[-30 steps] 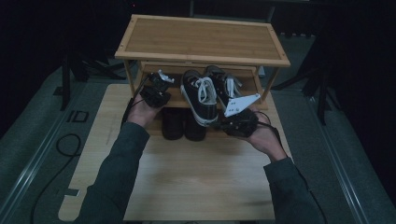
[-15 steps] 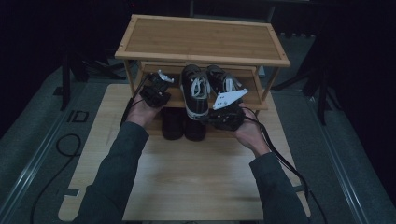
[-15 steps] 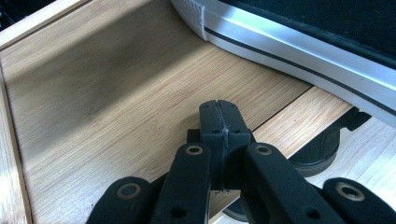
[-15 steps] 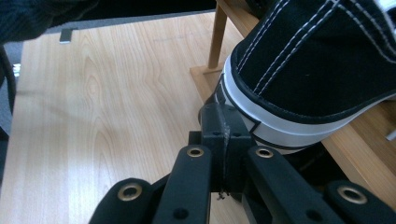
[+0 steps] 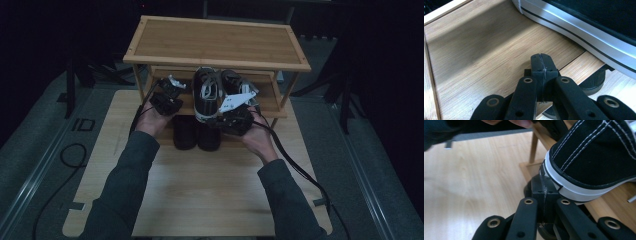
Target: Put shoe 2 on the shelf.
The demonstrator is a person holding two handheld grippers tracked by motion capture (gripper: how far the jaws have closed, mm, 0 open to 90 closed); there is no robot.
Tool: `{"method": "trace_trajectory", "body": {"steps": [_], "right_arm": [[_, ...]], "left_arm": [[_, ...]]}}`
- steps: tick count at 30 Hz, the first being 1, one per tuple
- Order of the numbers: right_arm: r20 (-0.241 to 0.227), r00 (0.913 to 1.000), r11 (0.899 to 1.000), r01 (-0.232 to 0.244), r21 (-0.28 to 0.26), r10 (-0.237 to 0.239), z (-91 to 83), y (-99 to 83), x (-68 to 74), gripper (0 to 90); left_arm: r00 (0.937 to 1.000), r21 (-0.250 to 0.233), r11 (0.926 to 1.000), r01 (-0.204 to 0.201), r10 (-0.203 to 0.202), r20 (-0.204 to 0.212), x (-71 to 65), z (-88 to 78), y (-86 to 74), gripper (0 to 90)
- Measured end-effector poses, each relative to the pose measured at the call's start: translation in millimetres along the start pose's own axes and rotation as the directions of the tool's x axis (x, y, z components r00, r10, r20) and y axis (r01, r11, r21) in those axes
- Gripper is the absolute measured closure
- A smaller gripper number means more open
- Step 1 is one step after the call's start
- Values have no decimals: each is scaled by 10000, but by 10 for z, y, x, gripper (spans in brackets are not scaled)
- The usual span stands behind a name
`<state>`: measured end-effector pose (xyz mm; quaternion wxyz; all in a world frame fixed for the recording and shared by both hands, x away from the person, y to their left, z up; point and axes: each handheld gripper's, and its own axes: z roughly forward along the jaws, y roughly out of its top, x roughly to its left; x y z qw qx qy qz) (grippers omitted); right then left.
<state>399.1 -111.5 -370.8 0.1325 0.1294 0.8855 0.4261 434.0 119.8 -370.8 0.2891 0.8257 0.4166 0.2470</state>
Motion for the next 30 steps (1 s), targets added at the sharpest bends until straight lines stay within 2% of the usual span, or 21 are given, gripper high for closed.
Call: {"method": "trace_trajectory", "body": {"steps": [2, 3, 7, 10, 22, 30], "right_arm": [[95, 9999, 10000, -36, -75, 37, 9, 2, -5, 900], [-21, 9999, 9998, -105, -161, 105, 20, 8, -18, 900], [80, 10000, 9999, 31, -101, -31, 58, 39, 2, 900], [624, 9980, 9999, -96, 55, 93, 94, 24, -20, 900], [794, 9965, 9997, -252, -20, 253, 236, 70, -25, 900], [821, 9962, 9995, -303, 43, 298, 238, 68, -38, 900]], "left_arm": [[10000, -8, 10000, -7, 7, 4, 1, 0, -1, 900], [10000, -28, 10000, 24, -24, -15, -1, 0, -3, 900], [10000, -25, 10000, 39, -39, -46, -7, -2, -4, 900], [10000, -40, 10000, 39, -39, -63, -9, 0, -5, 900], [10000, -55, 10000, 62, -62, -19, -3, -1, -7, 900], [10000, -61, 10000, 32, -32, 34, -3, -5, -11, 900]]}}
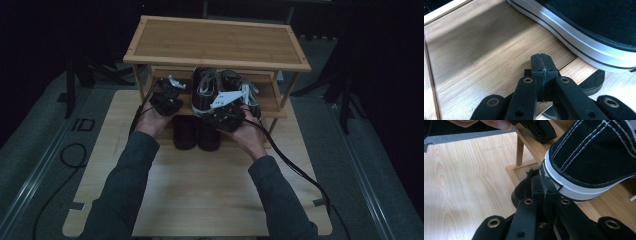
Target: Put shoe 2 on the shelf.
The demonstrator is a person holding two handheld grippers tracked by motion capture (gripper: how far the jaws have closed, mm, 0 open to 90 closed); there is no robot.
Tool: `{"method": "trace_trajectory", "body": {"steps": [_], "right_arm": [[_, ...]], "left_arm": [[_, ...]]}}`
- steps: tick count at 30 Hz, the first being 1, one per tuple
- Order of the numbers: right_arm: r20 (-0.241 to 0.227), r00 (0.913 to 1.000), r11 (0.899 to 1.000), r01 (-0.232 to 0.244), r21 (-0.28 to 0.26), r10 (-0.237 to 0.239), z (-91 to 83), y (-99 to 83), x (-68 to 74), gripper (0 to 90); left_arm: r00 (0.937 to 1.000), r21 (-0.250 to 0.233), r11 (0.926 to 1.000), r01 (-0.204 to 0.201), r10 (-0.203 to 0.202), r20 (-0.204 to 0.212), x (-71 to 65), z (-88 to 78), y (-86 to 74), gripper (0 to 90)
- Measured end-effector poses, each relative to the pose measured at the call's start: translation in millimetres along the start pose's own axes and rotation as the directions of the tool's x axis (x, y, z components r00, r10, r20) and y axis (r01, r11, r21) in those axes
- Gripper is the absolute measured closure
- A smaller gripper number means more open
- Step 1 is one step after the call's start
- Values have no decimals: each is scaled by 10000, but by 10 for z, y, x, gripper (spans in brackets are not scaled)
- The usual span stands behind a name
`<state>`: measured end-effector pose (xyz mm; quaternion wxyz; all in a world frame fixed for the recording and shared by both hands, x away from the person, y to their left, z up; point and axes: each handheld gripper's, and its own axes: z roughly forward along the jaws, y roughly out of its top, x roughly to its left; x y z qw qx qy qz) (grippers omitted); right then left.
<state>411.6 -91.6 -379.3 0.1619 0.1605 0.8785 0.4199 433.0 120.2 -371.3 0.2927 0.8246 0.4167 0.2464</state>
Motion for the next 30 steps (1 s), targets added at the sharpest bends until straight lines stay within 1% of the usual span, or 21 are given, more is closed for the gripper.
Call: {"method": "trace_trajectory", "body": {"steps": [2, 5, 6, 8, 12, 13, 14, 16, 21, 23, 24, 26, 30], "right_arm": [[-155, 9999, 9999, 43, 164, -40, -15, -10, 0, 900], [-341, 9994, 9997, 121, 198, -114, -87, -33, 2, 900], [-341, 9994, 9997, 121, 198, -114, -87, -33, 2, 900], [-425, 9987, 9992, 278, 298, -266, -152, -50, 0, 900], [-579, 9973, 9977, 487, 476, -459, -212, -72, 14, 900], [-636, 9965, 9964, 583, 614, -544, -226, -81, 19, 900], [-779, 9942, 9939, 798, 755, -739, -240, -92, 28, 900], [-911, 9919, 9913, 969, 892, -888, -264, -107, 41, 900], [-1102, 9899, 9911, 992, 892, -892, -349, -141, 13, 900], [-1199, 9884, 9903, 1048, 915, -935, -389, -156, 3, 900], [-1222, 9881, 9900, 1049, 938, -932, -410, -165, 0, 900], [-1262, 9874, 9895, 1081, 954, -957, -455, -185, -20, 900], [-1459, 9854, 9917, 1000, 805, -875, -557, -232, -70, 899]], "left_arm": [[10000, -27, 10000, 35, -35, 20, 5, 3, -1, 900], [10000, -16, 10000, 25, -25, -1, 2, 1, -1, 900], [10000, -16, 10000, 25, -25, -1, 2, 1, -1, 900], [10000, -14, 10000, 43, -43, -28, -2, 1, 0, 900], [10000, -7, 10000, 57, -57, -34, -2, 2, 1, 900], [10000, -9, 10000, 61, -61, -22, -1, 2, 1, 900], [10000, -17, 10000, 79, -79, -24, 0, 2, 1, 900], [10000, -19, 10000, 90, -90, -7, 2, 3, 1, 900], [9999, -37, 9999, 108, -108, -3, 4, 2, -3, 900], [10000, -30, 10000, 55, -55, 28, 9, 3, -1, 900], [10000, 50, 10000, 28, -28, 9, 13, -4, -1, 900], [9999, -40, 9999, 120, -119, 43, 14, 1, -4, 900], [9999, -55, 9999, 143, -142, 82, 19, 2, -5, 900]]}}
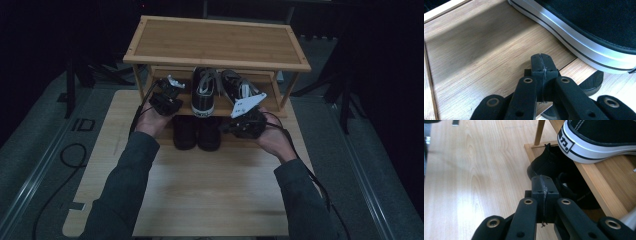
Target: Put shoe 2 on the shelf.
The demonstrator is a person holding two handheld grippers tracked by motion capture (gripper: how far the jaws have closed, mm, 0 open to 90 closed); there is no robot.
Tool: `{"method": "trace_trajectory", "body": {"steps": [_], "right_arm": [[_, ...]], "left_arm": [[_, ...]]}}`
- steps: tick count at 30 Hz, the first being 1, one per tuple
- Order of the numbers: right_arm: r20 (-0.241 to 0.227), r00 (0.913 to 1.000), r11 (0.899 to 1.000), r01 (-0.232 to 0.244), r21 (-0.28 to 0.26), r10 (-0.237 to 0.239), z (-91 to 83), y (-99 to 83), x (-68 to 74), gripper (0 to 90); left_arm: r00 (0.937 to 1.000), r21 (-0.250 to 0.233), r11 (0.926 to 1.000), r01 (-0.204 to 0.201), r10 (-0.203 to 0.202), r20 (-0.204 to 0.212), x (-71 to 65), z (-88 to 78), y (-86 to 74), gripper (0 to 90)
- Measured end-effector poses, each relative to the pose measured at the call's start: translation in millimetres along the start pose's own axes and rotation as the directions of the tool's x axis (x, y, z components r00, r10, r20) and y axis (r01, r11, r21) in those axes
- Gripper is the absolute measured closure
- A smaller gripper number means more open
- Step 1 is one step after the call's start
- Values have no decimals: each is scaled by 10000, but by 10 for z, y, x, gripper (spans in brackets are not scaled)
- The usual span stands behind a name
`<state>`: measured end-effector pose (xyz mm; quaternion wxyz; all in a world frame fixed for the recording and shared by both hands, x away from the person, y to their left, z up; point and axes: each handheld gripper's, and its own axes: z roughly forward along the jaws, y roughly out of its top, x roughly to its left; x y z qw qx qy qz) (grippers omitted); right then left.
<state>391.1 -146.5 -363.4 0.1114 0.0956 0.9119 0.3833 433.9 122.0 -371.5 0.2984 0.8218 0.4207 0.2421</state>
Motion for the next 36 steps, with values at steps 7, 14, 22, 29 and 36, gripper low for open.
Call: {"method": "trace_trajectory", "body": {"steps": [7, 14, 22, 29, 36], "right_arm": [[-221, 9997, 9999, -93, -114, 90, -195, -151, -72, 884], [-116, 9991, 9987, -413, -304, 410, -423, -356, -137, 885], [95, 9964, 9955, -838, -439, 843, -600, -642, -207, 887], [368, 9911, 9904, -1260, -570, 1282, -627, -759, -280, 897], [319, 9905, 9889, -1315, -684, 1339, -589, -728, -306, 900]], "left_arm": [[10000, -12, 10000, -11, 11, 12, 1, 0, -1, 900], [10000, -4, 10000, 4, -4, 21, 3, 1, 0, 900], [10000, -23, 10000, 15, -15, 54, 7, 1, -3, 900], [10000, -18, 10000, 1, -1, 58, 7, 0, -2, 900], [10000, -55, 10000, 22, -22, 97, 13, 3, -2, 900]]}}
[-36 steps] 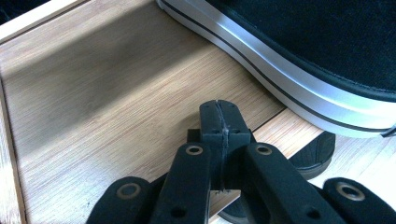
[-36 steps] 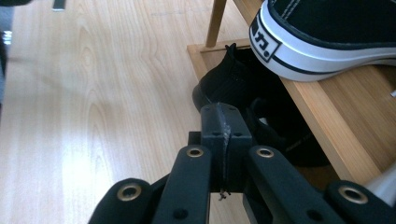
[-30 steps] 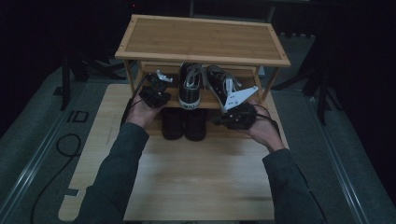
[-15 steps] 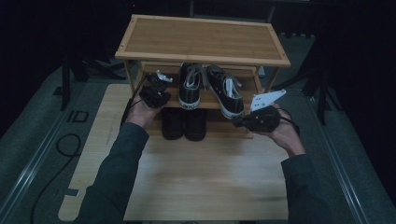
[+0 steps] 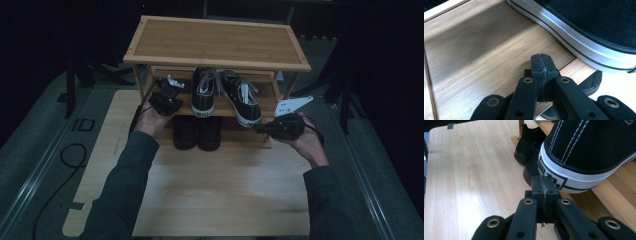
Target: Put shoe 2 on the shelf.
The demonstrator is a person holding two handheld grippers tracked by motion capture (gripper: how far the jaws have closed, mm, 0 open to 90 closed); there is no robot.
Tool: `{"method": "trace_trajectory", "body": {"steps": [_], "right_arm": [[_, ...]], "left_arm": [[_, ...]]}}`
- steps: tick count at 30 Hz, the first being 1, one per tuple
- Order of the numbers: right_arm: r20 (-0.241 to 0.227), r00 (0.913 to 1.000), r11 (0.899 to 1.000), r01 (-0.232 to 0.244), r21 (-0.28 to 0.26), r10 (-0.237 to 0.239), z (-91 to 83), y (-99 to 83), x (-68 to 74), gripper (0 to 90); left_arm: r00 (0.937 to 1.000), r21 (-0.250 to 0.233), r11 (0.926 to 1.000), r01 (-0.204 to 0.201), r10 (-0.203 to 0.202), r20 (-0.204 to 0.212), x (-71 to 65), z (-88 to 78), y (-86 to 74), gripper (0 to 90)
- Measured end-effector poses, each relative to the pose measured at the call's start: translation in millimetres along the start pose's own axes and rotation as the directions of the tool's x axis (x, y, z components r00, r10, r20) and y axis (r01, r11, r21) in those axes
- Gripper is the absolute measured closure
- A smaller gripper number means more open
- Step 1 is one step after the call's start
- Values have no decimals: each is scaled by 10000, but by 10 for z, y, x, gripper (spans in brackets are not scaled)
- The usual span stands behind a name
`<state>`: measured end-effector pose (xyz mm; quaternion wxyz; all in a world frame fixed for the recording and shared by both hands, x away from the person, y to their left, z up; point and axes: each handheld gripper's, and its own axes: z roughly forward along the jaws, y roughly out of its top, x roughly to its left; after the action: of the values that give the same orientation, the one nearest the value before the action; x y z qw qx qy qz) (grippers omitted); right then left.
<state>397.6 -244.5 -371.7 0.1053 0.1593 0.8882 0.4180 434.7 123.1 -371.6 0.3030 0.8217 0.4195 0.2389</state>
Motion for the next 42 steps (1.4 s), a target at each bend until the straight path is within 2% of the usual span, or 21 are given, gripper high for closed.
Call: {"method": "trace_trajectory", "body": {"steps": [4, 7, 13, 16, 17, 20, 23, 28, 29, 32, 33, 34, 42], "right_arm": [[-133, 9999, 9999, -7, -124, 6, 29, 24, 3, 900], [34, 10000, 9993, -65, -365, 66, 45, 62, 3, 900], [-63, 9999, 9979, -97, -634, 93, 78, 144, 10, 900], [-73, 9999, 9985, -76, -536, 73, 107, 145, 25, 900], [-136, 9999, 9989, -3, -467, -3, 174, 151, 51, 900], [-335, 9994, 9981, 20, -610, -40, 277, 184, 80, 900], [-325, 9994, 9979, 95, -634, -116, 353, 246, 101, 900], [-319, 9994, 9972, 69, -741, -93, 404, 314, 103, 900], [-127, 9999, 9978, 79, -659, -87, 441, 323, 101, 900], [-140, 9999, 9982, -3, -605, -5, 464, 317, 87, 900], [-293, 9995, 9967, -106, -808, 82, 493, 316, 75, 900], [-222, 9997, 9965, -85, -835, 67, 501, 325, 80, 900], [-256, 9996, 9975, -139, -692, 121, 579, 376, 75, 900]], "left_arm": [[10000, 20, 10000, -10, 10, -17, -3, -1, 1, 900], [10000, 46, 10000, -38, 38, -22, -5, -3, 1, 900], [10000, 0, 10000, -8, 8, 9, 2, 0, -1, 900], [10000, 3, 10000, -10, 10, 42, -1, 0, 0, 900], [10000, 10, 10000, -16, 16, 42, -1, 0, 0, 900], [10000, 5, 10000, -24, 24, 49, 2, -2, -2, 900], [10000, -3, 10000, -16, 16, 60, 4, -1, -2, 900], [10000, 3, 10000, -8, 8, 61, 5, -1, -1, 900], [10000, 36, 10000, -37, 37, 88, 9, -2, 3, 900], [10000, 88, 10000, -20, 19, 58, 3, -4, 8, 900], [10000, 67, 10000, -17, 16, 72, 4, -3, 6, 900], [10000, 41, 10000, -7, 7, 73, 4, -2, 3, 900], [9999, 20, 10000, 20, -20, 142, 15, -3, -1, 900]]}}
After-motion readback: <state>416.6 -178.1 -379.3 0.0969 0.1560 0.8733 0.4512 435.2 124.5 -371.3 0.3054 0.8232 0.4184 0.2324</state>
